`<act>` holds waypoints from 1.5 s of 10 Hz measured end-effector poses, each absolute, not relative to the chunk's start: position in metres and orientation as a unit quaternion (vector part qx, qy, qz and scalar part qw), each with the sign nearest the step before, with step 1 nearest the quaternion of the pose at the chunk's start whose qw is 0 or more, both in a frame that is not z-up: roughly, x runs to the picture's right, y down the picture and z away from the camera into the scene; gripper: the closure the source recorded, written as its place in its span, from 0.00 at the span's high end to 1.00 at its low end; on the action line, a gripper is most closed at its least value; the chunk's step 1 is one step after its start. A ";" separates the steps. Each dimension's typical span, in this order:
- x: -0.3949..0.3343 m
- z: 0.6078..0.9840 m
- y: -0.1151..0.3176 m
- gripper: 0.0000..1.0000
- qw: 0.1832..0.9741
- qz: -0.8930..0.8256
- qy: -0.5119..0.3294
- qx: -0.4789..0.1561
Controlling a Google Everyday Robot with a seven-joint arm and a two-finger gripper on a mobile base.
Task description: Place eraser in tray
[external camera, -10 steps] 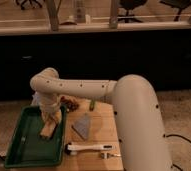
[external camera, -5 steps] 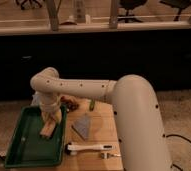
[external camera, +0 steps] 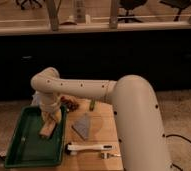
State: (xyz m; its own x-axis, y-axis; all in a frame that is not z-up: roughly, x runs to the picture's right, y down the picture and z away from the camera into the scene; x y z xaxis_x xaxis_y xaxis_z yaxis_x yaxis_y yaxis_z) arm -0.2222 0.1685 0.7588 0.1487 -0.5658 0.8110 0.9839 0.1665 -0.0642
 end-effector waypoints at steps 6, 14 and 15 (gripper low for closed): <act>-0.227 0.761 0.162 0.80 0.689 -0.563 -0.335 -0.310; -0.228 0.763 0.158 0.80 0.682 -0.570 -0.340 -0.308; -0.228 0.763 0.157 0.80 0.682 -0.570 -0.340 -0.308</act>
State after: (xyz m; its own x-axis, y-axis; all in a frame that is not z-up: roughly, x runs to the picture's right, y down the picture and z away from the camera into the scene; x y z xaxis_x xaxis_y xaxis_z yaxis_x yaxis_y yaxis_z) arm -0.2283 0.1575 0.7628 0.1185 -0.5682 0.8143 0.9866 0.1598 -0.0320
